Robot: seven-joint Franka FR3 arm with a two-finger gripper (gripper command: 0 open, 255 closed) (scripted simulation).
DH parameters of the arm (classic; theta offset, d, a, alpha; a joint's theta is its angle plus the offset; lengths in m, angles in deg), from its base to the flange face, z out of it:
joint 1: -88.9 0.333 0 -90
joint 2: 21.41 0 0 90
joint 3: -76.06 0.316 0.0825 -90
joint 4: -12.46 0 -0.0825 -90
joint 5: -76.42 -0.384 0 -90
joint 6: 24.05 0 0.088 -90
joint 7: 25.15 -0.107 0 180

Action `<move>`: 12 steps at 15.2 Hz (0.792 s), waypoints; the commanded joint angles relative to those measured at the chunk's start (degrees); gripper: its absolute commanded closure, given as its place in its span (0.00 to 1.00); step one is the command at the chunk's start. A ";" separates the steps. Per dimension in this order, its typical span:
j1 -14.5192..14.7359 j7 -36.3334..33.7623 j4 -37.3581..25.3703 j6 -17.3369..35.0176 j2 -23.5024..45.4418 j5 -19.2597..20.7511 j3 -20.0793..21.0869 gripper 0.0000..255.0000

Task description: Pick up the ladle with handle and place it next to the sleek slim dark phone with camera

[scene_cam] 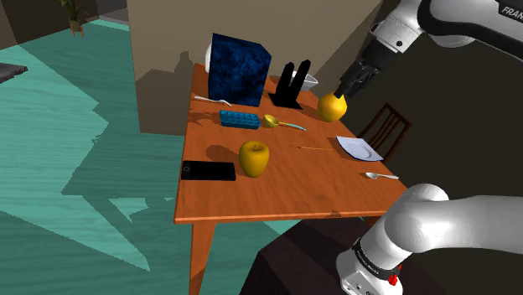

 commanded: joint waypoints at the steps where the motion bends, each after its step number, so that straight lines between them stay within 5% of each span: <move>1: 0.00 0.00 0.00 0.00 0.00 0.00 0.00 0.00; 12: 3.64 24.53 4.44 15.60 12.48 6.33 -11.60 0.00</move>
